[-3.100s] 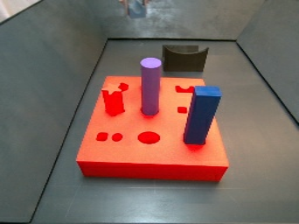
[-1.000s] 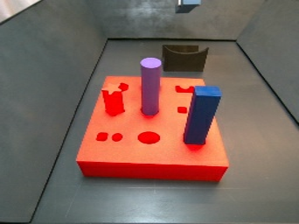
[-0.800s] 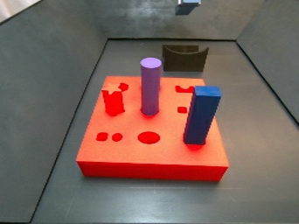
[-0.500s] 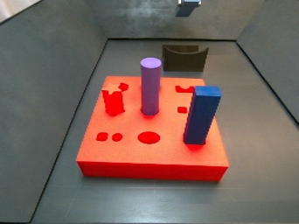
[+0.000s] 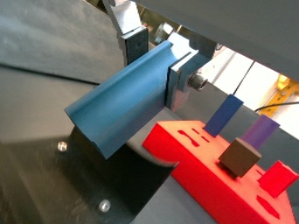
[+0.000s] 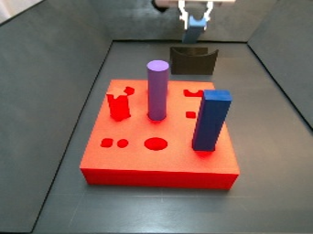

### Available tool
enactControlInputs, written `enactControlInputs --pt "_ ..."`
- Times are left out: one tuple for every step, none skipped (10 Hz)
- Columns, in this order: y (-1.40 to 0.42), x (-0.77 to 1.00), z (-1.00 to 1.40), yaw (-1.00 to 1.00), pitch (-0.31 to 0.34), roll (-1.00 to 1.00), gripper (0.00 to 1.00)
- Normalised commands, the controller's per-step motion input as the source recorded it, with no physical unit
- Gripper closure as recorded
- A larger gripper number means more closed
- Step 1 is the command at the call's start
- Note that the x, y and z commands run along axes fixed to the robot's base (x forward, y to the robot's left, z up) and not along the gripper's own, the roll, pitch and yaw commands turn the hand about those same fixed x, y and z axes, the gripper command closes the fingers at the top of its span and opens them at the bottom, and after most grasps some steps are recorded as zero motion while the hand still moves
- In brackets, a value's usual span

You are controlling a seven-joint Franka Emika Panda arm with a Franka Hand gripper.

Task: Pick up the arch object. Move up. Place the arch object on the fixture. Regrasp the arch object. Move to above the board. Insert the arch object.
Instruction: Place the arch object on the fixture, then regrasp the arch object.

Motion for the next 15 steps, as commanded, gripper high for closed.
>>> enactControlInputs --pt "0.14 0.18 -1.0 -0.15 0.04 -0.34 1.0" --pt "0.13 0.19 -1.0 -0.14 0.021 -0.18 1.0" --pt "0.11 0.16 -0.84 -0.12 0.005 -0.14 1.0" --pt "0.1 0.13 -0.71 -0.11 -0.003 -0.13 1.0" --pt "0.07 0.11 -0.46 -0.1 -0.024 -0.12 1.0" --pt "0.05 0.07 -0.28 -0.08 -0.032 -0.11 1.0" --pt "0.05 0.06 -0.21 -0.06 -0.042 -0.11 1.0" --pt "0.04 0.06 -0.21 -0.05 -0.037 -0.11 1.0" --pt "0.04 0.06 -0.21 -0.04 -0.037 -0.11 1.0" --pt "0.0 0.0 0.0 0.0 0.0 0.0 0.0" --pt "0.0 0.0 1.0 -0.04 0.038 -0.02 0.0" --pt "0.0 0.0 1.0 -0.04 0.041 -0.02 0.0" --pt "0.01 -0.02 1.0 -0.03 0.046 0.0 0.0" --pt "0.0 -0.03 1.0 -0.03 0.045 0.03 0.0" --pt "0.0 -0.03 1.0 -0.03 0.042 0.05 0.0"
